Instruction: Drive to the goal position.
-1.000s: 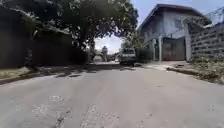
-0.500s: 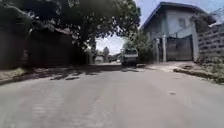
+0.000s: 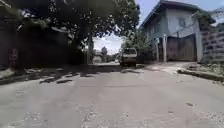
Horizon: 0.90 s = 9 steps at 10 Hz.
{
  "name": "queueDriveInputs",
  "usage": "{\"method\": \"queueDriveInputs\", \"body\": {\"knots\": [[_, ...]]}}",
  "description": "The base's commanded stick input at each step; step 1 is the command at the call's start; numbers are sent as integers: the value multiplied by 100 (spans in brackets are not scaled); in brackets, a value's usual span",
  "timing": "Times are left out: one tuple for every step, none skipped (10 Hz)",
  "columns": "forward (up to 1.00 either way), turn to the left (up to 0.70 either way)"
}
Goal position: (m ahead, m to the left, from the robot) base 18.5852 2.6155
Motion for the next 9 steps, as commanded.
{"method": "queueDriveInputs", "body": {"knots": [[100, -5], [100, 0], [100, 0], [100, 0], [100, 0], [100, 0], [100, 0], [100, 0], [100, 0]]}}
